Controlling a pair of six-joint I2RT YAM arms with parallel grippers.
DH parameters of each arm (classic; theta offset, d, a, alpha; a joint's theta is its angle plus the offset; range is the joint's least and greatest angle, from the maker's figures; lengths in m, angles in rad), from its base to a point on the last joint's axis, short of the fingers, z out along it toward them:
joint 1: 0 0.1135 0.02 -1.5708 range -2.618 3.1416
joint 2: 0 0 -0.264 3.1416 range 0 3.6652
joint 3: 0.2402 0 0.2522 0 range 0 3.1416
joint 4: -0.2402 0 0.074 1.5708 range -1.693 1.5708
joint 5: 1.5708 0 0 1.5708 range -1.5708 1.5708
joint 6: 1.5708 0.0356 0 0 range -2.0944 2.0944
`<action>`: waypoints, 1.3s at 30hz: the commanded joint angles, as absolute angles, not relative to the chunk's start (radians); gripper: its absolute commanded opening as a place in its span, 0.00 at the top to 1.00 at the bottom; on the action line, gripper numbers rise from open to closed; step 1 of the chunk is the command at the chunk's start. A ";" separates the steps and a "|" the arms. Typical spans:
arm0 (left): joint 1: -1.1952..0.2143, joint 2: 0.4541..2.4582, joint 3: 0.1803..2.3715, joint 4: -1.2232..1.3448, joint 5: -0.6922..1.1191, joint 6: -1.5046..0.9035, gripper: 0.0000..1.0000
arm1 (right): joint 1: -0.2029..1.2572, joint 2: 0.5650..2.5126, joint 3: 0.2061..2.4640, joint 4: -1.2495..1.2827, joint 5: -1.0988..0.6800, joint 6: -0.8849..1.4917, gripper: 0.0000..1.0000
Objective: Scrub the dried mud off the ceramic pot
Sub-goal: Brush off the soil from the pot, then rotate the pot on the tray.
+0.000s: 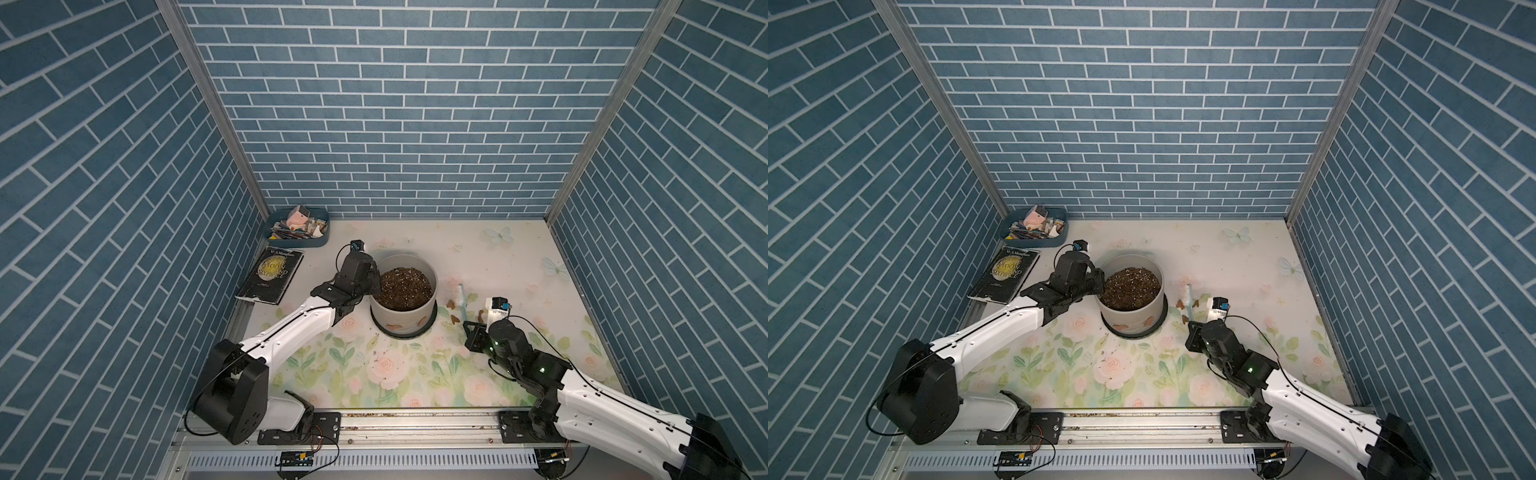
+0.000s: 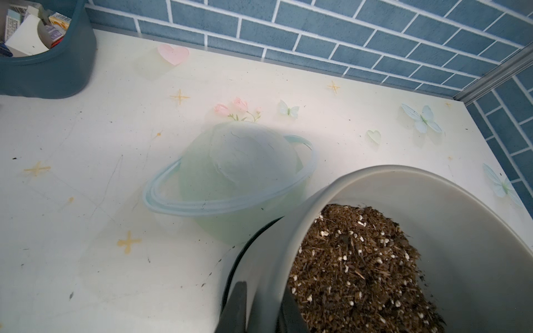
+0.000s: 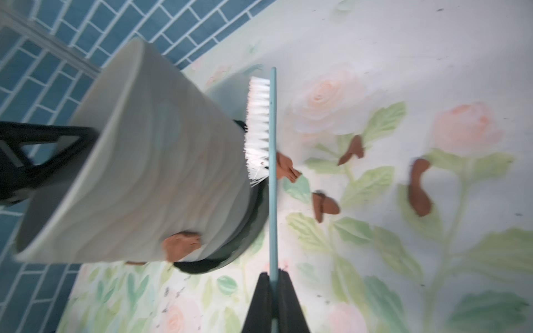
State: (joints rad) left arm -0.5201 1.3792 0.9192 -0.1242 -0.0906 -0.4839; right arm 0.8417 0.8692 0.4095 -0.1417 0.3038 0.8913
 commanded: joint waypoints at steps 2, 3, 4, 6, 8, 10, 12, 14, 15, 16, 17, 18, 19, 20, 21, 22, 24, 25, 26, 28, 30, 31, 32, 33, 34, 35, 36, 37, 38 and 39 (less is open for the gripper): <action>-0.521 1.350 0.903 -0.143 -0.069 -0.514 1.00 | 0.840 0.999 0.528 -0.463 0.525 0.835 1.00; -0.521 1.350 0.903 -0.146 -0.072 -0.514 1.00 | 0.842 0.972 0.525 -0.430 0.511 0.809 1.00; -0.521 1.349 0.905 -0.146 -0.076 -0.514 1.00 | 0.840 0.923 0.522 -0.395 0.485 0.783 1.00; -0.520 1.353 0.911 -0.144 -0.085 -0.518 0.99 | 0.839 0.892 0.527 -0.360 0.465 0.754 1.00; -0.519 1.362 0.926 -0.142 -0.091 -0.521 0.84 | 0.841 0.878 0.520 -0.295 0.415 0.720 1.00; -0.519 1.371 0.942 -0.129 -0.096 -0.521 0.64 | 0.853 0.866 0.492 -0.217 0.351 0.701 1.00; -0.518 1.388 0.970 -0.117 -0.104 -0.520 0.51 | 0.875 0.856 0.453 -0.151 0.317 0.705 1.00; -0.518 1.414 0.997 -0.102 -0.111 -0.513 0.45 | 0.890 0.848 0.418 -0.108 0.303 0.727 1.00; -0.517 1.431 1.009 -0.097 -0.119 -0.512 0.42 | 0.893 0.845 0.402 -0.095 0.297 0.738 1.00; -0.514 1.446 1.020 -0.093 -0.121 -0.512 0.40 | 0.896 0.843 0.386 -0.078 0.292 0.748 1.00; -0.512 1.460 1.028 -0.088 -0.121 -0.512 0.39 | 0.900 0.839 0.372 -0.065 0.287 0.758 1.00; -0.511 1.476 1.035 -0.083 -0.121 -0.512 0.38 | 0.901 0.836 0.358 -0.054 0.284 0.766 1.00; -0.509 1.490 1.041 -0.081 -0.120 -0.512 0.37 | 0.903 0.834 0.346 -0.045 0.280 0.775 1.00; -0.508 1.502 1.047 -0.081 -0.120 -0.512 0.37 | 0.905 0.831 0.336 -0.039 0.276 0.781 1.00; -0.507 1.513 1.051 -0.080 -0.118 -0.509 0.37 | 0.906 0.828 0.328 -0.033 0.272 0.787 1.00; -0.507 1.520 1.052 -0.077 -0.116 -0.507 0.37 | 0.908 0.826 0.320 -0.026 0.268 0.791 1.00; -0.506 1.532 1.055 -0.077 -0.112 -0.502 0.36 | 0.910 0.823 0.308 -0.019 0.265 0.797 1.00; -0.507 1.535 1.055 -0.077 -0.112 -0.499 0.36 | 0.909 0.823 0.305 -0.015 0.265 0.798 1.00; -0.508 1.534 1.054 -0.079 -0.116 -0.498 0.36 | 0.910 0.823 0.303 -0.011 0.262 0.800 1.00; -0.506 1.527 1.051 -0.085 -0.129 -0.499 0.38 | 0.912 0.828 0.299 0.004 0.256 0.801 1.00; -0.504 1.518 1.048 -0.097 -0.135 -0.498 0.46 | 0.916 0.836 0.298 0.014 0.252 0.803 1.00; -0.504 1.511 1.046 -0.103 -0.138 -0.497 0.51 | 0.917 0.838 0.295 0.020 0.252 0.805 1.00; -0.504 1.505 1.044 -0.113 -0.141 -0.496 0.57 | 0.918 0.841 0.296 0.026 0.251 0.807 1.00; -0.504 1.500 1.041 -0.122 -0.144 -0.494 0.62 | 0.920 0.844 0.295 0.032 0.249 0.808 1.00; -0.505 1.494 1.037 -0.129 -0.148 -0.494 0.67 | 0.920 0.845 0.293 0.037 0.247 0.809 1.00; -0.505 1.487 1.031 -0.138 -0.150 -0.493 0.71 | 0.922 0.847 0.293 0.039 0.248 0.810 1.00; -0.504 1.483 1.026 -0.145 -0.152 -0.490 0.74 | 0.923 0.848 0.293 0.041 0.248 0.811 1.00; -0.505 1.478 1.022 -0.154 -0.152 -0.488 0.77 | 0.924 0.848 0.292 0.042 0.249 0.813 1.00; -0.505 1.470 1.015 -0.167 -0.156 -0.484 0.81 | 0.923 0.848 0.291 0.045 0.249 0.815 1.00; -0.504 1.464 1.010 -0.175 -0.160 -0.483 0.84 | 0.925 0.847 0.291 0.046 0.247 0.817 1.00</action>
State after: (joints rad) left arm -0.5194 1.4822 1.0317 -0.1379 -0.0910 -0.4545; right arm 0.9165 0.8463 0.3016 0.0170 0.2478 0.7895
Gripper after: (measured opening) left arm 0.185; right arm 0.053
